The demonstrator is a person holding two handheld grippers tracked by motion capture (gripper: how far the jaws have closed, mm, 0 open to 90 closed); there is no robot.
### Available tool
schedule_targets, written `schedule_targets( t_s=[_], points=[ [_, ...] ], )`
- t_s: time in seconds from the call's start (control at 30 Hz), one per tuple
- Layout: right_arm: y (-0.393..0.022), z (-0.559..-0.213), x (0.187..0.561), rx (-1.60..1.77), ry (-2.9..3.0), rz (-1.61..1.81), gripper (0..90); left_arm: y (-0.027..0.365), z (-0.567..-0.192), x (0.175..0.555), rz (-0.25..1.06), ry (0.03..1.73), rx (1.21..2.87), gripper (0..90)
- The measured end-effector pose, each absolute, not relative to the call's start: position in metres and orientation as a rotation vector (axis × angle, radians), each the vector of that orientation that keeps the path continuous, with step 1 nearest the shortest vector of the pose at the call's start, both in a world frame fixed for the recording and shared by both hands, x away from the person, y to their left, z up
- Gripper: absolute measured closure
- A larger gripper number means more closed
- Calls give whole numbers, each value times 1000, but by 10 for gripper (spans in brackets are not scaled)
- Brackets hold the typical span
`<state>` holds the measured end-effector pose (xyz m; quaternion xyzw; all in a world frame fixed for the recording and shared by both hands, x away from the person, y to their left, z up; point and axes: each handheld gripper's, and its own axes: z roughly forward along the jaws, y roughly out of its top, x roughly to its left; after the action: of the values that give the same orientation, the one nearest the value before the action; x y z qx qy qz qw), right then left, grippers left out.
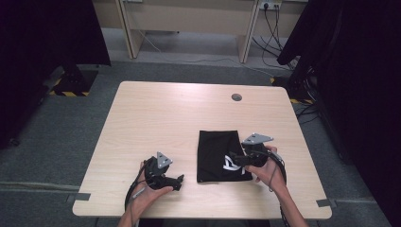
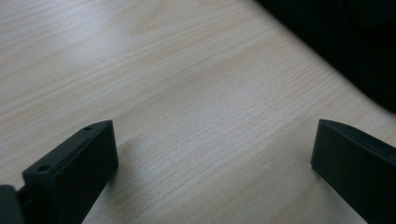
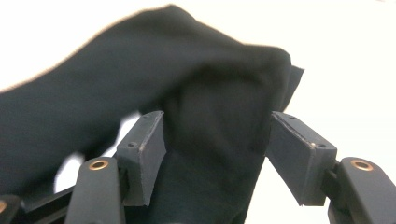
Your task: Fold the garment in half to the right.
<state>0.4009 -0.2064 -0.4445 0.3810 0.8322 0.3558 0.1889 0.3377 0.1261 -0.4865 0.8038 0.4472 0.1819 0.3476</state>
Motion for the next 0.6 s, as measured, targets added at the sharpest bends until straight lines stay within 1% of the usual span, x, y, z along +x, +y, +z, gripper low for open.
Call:
schedule_targets(
  t_s=[0.17, 0.23, 0.43, 0.6],
  points=[
    [-193, -426, 389, 1002, 2376, 1100, 358, 126, -486, 338, 472, 1159, 2085, 0],
    [-184, -425, 386, 963, 2412, 1098, 364, 126, -486, 338, 472, 1160, 2084, 0],
    [-159, -429, 383, 875, 2498, 1090, 419, 126, -486, 338, 472, 1160, 2085, 0],
    [-140, -432, 379, 815, 2560, 1075, 425, 126, -486, 338, 472, 1160, 2084, 0]
  ],
)
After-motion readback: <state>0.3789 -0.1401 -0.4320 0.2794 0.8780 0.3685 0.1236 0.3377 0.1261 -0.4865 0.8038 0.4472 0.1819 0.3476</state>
